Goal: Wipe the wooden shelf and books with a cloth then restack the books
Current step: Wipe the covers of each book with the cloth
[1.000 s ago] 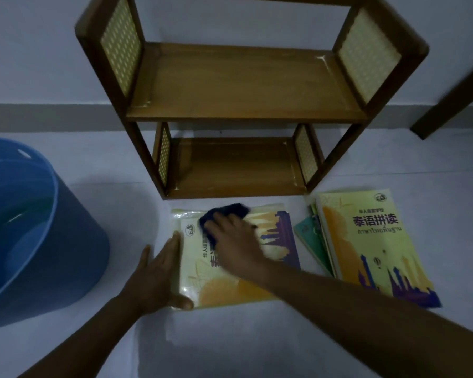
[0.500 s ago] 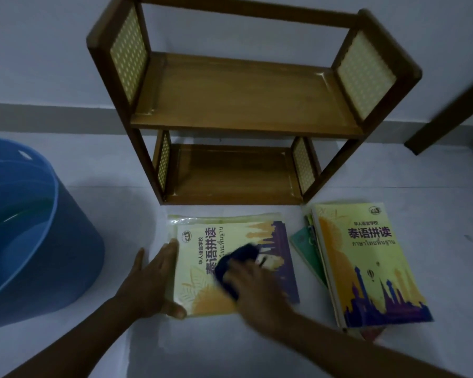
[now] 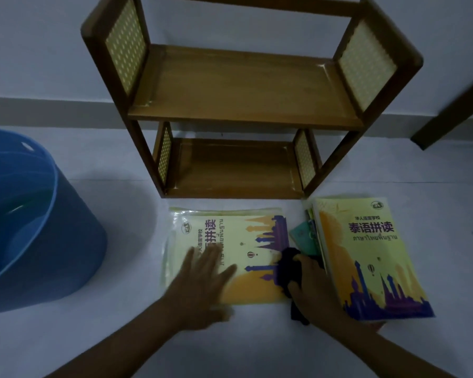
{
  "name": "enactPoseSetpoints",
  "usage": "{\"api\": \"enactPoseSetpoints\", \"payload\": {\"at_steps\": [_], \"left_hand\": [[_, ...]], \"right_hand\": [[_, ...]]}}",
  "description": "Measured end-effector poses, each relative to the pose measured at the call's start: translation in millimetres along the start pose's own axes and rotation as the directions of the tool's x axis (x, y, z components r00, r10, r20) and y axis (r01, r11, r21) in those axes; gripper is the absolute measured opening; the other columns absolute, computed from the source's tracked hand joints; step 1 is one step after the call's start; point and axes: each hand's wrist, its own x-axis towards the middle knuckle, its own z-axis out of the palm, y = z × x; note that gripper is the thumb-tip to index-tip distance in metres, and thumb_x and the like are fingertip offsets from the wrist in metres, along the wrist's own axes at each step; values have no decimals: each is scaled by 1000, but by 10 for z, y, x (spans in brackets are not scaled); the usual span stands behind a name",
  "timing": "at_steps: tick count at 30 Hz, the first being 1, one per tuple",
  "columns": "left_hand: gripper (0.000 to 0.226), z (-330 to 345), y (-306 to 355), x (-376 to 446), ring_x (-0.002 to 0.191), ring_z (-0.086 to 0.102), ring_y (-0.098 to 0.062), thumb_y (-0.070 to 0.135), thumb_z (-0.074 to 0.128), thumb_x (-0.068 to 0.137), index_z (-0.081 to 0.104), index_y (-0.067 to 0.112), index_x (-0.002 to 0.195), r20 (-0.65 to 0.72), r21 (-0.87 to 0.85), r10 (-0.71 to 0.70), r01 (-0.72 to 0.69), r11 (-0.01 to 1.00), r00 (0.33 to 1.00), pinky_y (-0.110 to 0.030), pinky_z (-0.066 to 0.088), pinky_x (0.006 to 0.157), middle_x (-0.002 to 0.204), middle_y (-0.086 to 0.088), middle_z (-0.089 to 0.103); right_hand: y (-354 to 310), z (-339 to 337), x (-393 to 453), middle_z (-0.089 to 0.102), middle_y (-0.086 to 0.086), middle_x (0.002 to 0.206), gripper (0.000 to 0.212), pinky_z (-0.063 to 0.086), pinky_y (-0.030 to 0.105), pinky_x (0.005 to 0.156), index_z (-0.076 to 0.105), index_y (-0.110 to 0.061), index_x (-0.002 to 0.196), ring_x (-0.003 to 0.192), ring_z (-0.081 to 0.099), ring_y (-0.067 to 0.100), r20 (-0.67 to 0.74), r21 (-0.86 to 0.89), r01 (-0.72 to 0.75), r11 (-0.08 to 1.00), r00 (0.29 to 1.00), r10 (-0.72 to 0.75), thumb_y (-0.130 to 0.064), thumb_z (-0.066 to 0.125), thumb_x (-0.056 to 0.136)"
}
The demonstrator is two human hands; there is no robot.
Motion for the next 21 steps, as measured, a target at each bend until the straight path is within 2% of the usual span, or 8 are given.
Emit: {"api": "enactPoseSetpoints", "payload": {"at_steps": [3,7,11,14,15,17,19,21], "left_hand": [[101,122,87,94,118,51,-52,67,73,58,42,11,136,96,76,2,-10,997,995,-60,48,88,130,-37,50],[74,200,71,109,102,53,-64,50,64,80,41,4,132,136,261,40,-75,963,990,-66,51,71,118,-48,49],[31,-33,108,111,60,63,-50,14,26,93,46,3,114,-48,339,195,-167,926,980,-43,53,45,88,-31,67],[23,-578,28,50,37,51,-27,15,39,79,48,9,99,-282,151,214,-177,973,935,-27,39,30,66,-9,59],[22,-739,-6,10,33,49,-23,18,40,79,49,11,99,-310,82,156,-137,987,938,-26,38,29,62,-6,58],[25,-1018,-27,-70,32,47,-15,31,39,86,48,17,105,-315,-77,31,-58,995,949,-22,35,29,60,1,59],[35,-1211,-33,-134,37,49,-9,53,26,93,43,28,109,-321,-282,-92,-2,959,943,-17,31,34,61,8,57],[47,-1301,-60,-172,52,57,-9,70,10,86,40,39,107,-320,-502,-190,4,865,928,-19,40,42,65,13,56]], "right_hand": [[-3,-27,26,49,11,126,53,46,40,88,37,-13,136,109,49,26,9,25,-6,1000,1000,6,-15,54,86],[-31,-125,13,49,10,120,49,45,36,86,40,-8,130,114,49,29,35,324,-93,942,996,86,-12,49,82],[13,-200,23,50,14,123,37,47,33,71,35,-13,133,100,55,30,50,719,-299,628,923,382,-7,40,97],[67,-258,7,59,28,107,31,49,32,47,47,-3,122,65,62,31,193,846,-407,343,835,515,-14,38,95],[59,-247,1,59,26,105,29,50,33,49,47,-4,120,65,62,30,215,818,-430,381,844,491,-14,38,95],[-13,-253,-31,55,18,119,35,55,43,73,42,-12,131,93,61,31,185,695,-411,589,895,406,-11,39,95],[-129,-293,-33,47,13,138,50,44,45,102,35,-12,140,122,49,29,86,416,-206,886,979,187,-12,43,91],[-321,-385,-1,40,3,146,66,35,33,111,26,-19,146,134,36,18,39,234,34,972,998,-44,-26,47,84]]}}
